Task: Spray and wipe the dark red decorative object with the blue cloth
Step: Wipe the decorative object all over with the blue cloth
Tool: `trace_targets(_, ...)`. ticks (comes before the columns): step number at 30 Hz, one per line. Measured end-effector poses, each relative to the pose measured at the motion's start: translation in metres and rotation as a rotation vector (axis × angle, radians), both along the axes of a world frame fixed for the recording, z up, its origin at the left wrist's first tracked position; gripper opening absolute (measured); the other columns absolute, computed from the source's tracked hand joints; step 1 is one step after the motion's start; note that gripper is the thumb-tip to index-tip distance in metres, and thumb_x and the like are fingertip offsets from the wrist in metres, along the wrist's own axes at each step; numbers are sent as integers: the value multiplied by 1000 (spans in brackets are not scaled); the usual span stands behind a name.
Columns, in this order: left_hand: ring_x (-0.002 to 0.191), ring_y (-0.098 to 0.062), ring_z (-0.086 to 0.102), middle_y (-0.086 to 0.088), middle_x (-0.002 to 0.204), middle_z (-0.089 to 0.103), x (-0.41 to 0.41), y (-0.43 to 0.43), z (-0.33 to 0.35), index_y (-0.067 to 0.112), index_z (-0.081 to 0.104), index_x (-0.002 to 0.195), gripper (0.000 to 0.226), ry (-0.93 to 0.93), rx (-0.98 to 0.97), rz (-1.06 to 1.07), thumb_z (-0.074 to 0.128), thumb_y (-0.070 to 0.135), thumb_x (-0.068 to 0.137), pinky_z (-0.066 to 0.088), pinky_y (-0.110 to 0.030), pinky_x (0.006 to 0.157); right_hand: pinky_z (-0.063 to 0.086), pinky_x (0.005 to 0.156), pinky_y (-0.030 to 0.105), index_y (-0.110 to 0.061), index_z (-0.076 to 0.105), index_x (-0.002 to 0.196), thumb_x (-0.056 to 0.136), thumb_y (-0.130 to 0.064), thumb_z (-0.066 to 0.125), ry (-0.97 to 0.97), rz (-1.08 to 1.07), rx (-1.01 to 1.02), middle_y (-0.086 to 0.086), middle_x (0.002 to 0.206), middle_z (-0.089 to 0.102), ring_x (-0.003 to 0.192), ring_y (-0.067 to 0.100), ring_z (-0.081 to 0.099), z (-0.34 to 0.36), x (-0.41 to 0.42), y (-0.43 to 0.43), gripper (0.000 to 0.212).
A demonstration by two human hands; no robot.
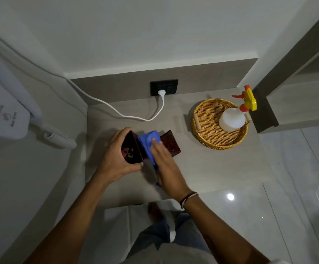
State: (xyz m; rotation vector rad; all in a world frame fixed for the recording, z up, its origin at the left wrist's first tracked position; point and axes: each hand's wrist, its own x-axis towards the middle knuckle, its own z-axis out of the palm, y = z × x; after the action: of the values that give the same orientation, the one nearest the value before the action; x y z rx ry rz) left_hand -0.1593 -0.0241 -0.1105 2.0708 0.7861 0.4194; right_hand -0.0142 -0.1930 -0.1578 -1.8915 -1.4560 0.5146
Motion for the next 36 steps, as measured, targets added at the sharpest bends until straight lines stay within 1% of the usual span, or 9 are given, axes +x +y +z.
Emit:
trace_targets(6, 128, -16, 55, 18, 135, 48, -4, -3, -5, 27, 46, 154, 109, 24, -33, 8, 88, 42, 55, 50, -24, 102, 25, 133, 46, -13, 26, 167, 96, 13, 59, -91, -152, -226, 10, 178, 14, 165, 35, 17, -13, 57, -2, 83)
trace_targets(9, 129, -12, 55, 30, 139, 46, -1, -1, -7, 30, 46, 154, 108, 12, -34, 35, 89, 43, 55, 49, -19, 101, 29, 132, 42, -2, 41, 160, 91, 22, 49, 241, -398, -71, 19, 167, 41, 155, 36, 40, -4, 50, -3, 73)
trace_targets(14, 123, -8, 68, 1, 135, 68, 1, -4, -9, 49, 57, 136, 91, -46, -210, 245, 98, 45, 55, 57, -27, 102, 56, 108, 56, -7, 49, 155, 99, 21, 34, 880, -912, 50, 25, 138, 65, 119, 46, 65, -8, 53, -11, 64)
trace_targets(19, 101, -5, 78, 0, 125, 73, 8, -3, -8, 22, 57, 143, 101, -68, -449, 526, 98, 48, 54, 63, -27, 73, 60, 89, 48, -10, 63, 140, 103, 16, 38, 1111, -743, -19, 23, 120, 72, 96, 35, 69, -10, 61, -15, 52)
trace_targets(23, 98, 10, 74, 17, 124, 64, 9, -6, -11, 38, 51, 152, 75, -79, -497, 500, 91, 41, 88, 57, -8, 65, 63, 65, 32, -15, 67, 134, 102, 16, 38, 1107, -703, -60, 20, 110, 72, 79, 26, 69, -1, 68, -7, 53)
trace_targets(27, 133, -9, 67, 7, 150, 65, -3, 1, -9, 41, 58, 151, 95, 28, -490, 183, 100, 54, 66, 56, -31, 107, 58, 80, 48, -24, 74, 117, 101, 17, 37, 1063, -716, -75, 25, 107, 71, 84, 36, 66, 1, 78, 3, 57)
trace_targets(31, 137, -5, 63, 15, 151, 63, -14, 3, -12, 71, 44, 145, 122, 115, -425, 26, 108, 36, 47, 53, -34, 111, 66, 68, 37, -40, 81, 95, 99, 18, 38, 1030, -721, -81, 2, 90, 82, 79, 29, 74, -1, 83, 11, 72)
trace_targets(33, 122, 8, 66, 34, 131, 68, -13, 3, -15, 84, 49, 125, 106, 88, -353, 46, 99, 35, 45, 56, -19, 97, 67, 66, 29, -40, 78, 105, 100, 17, 38, 981, -727, -79, -3, 91, 82, 81, 22, 76, -2, 83, 9, 69)
trace_targets(36, 118, 7, 66, 32, 126, 67, -8, 2, -13, 77, 52, 123, 96, 80, -249, 68, 92, 36, 47, 56, -12, 90, 63, 100, 44, -17, 66, 138, 99, 18, 37, 753, -705, -47, 10, 127, 73, 116, 29, 70, 9, 75, 4, 60)
